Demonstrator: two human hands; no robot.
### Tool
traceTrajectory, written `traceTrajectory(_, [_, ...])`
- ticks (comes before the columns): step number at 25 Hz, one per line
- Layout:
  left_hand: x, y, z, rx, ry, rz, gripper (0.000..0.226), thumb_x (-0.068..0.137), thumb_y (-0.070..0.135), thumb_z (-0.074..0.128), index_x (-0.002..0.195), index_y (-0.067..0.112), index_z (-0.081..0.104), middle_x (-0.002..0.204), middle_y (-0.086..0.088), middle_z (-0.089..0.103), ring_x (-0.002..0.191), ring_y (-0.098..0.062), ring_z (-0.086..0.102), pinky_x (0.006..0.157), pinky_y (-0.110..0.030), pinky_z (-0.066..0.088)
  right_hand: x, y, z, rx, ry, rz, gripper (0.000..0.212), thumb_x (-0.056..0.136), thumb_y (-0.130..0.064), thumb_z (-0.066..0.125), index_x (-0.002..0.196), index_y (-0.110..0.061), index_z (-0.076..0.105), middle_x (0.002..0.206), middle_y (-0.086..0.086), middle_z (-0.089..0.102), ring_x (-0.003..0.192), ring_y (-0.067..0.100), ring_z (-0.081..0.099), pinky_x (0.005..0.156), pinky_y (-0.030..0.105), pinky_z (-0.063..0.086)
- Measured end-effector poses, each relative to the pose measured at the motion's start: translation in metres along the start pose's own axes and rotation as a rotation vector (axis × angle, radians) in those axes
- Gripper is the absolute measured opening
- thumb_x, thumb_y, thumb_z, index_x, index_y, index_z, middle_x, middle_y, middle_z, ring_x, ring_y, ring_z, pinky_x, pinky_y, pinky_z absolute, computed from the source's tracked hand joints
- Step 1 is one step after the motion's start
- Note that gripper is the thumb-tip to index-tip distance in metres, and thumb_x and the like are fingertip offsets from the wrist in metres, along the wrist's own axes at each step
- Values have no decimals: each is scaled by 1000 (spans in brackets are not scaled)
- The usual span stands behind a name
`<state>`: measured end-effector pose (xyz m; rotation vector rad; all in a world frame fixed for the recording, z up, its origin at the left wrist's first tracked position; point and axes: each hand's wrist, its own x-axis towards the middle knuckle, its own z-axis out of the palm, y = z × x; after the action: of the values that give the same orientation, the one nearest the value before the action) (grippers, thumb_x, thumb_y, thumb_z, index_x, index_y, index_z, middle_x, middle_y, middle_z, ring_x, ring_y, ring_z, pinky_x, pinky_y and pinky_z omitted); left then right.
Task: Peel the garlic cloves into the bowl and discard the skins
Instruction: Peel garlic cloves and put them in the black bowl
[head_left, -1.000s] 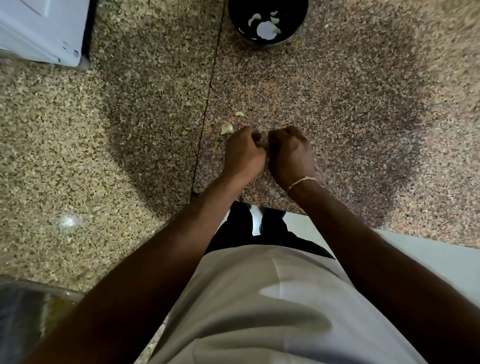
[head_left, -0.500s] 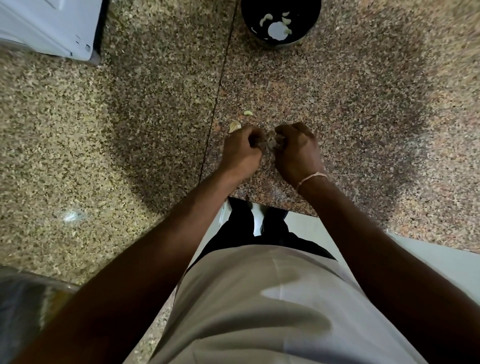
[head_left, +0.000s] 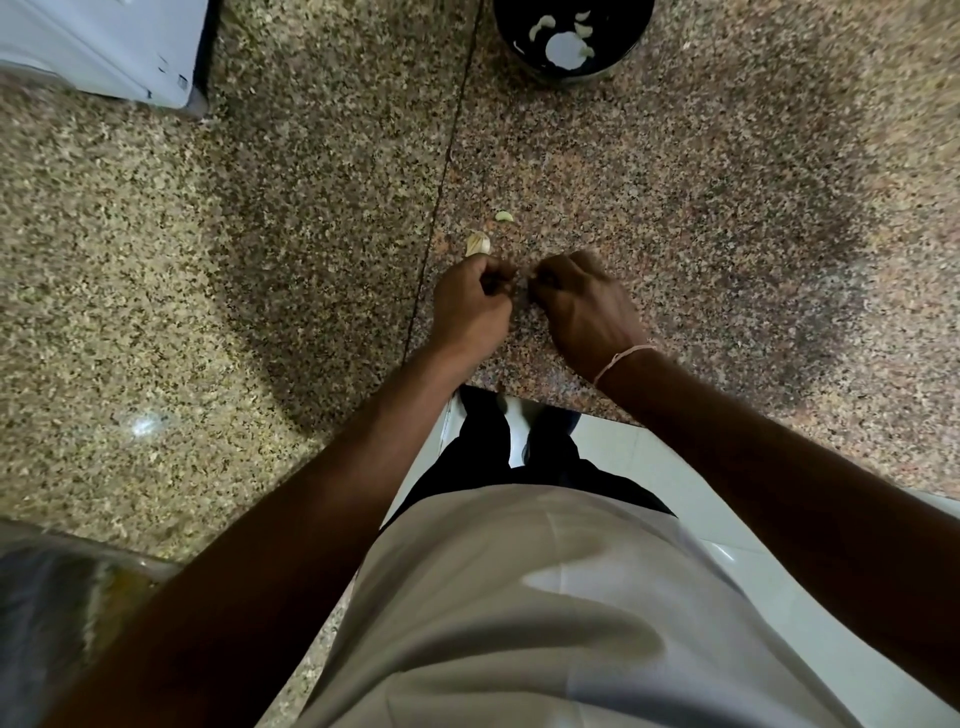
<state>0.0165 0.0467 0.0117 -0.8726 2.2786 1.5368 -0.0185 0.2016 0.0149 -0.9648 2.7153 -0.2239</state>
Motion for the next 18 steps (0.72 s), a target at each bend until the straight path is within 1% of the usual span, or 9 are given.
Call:
traceTrajectory(4, [0,-2,-1,10,-7,-13,22,97,3,65,114,14,73,103,-1,76,88,-13,71,63,-19,51,-2,4,5,-69,-23,-52,39,109,-18,30,120,-5,65,119,13,60,112,30,52,78,46,55])
traceTrajectory(6, [-1,-2,-1,19,-16,-9,23,96,3,64,113,15,73,102,0,76,89,-13,72,66,-22,53,-1,3,7,-83,-20,-37,37,109,-17,29,119,-6,63,119,14,60,112,31,52,78,47,55])
traceTrajectory(8, [-2,-1,-2,33,-17,2,22,97,5,65,112,17,73,102,3,75,90,-10,71,67,-21,53,-2,4,11,-55,-6,-15,37,109,-18,29,119,-6,63,119,13,60,112,31,51,78,47,55])
traceTrajectory(11, [-3,0,-3,40,-29,14,19,98,5,66,107,20,73,102,5,74,92,-8,71,72,-23,59,-14,8,15,34,69,-23,31,107,-17,39,110,-6,68,110,13,65,102,31,56,76,46,53])
traceTrajectory(13, [-1,-1,-2,44,-32,21,18,98,5,66,103,20,73,101,4,75,91,-10,72,73,-24,60,-24,13,17,258,223,111,18,100,-12,59,99,-6,76,97,12,72,89,32,64,73,42,56])
traceTrajectory(14, [1,-1,-1,49,-38,18,17,97,4,66,102,19,73,101,3,75,92,-12,73,74,-24,61,-27,17,18,439,277,263,13,95,-10,66,97,-8,79,93,10,75,85,29,69,74,40,58])
traceTrajectory(16, [2,1,2,101,-46,20,15,95,3,68,101,16,73,101,1,75,91,-13,73,75,-25,61,-29,27,16,998,278,658,14,89,-4,73,97,-11,81,90,9,78,83,26,75,80,38,62])
traceTrajectory(17, [2,2,3,149,-46,39,15,93,3,70,100,15,73,100,2,75,89,-10,71,75,-23,61,-30,30,13,1314,263,808,14,89,0,74,96,-9,81,88,12,78,82,29,75,80,40,62])
traceTrajectory(18, [3,4,5,199,-47,66,15,91,2,71,100,14,73,100,3,74,86,-7,69,74,-21,60,-30,34,10,1578,253,891,15,89,4,72,92,-7,80,86,13,77,80,29,73,80,39,62])
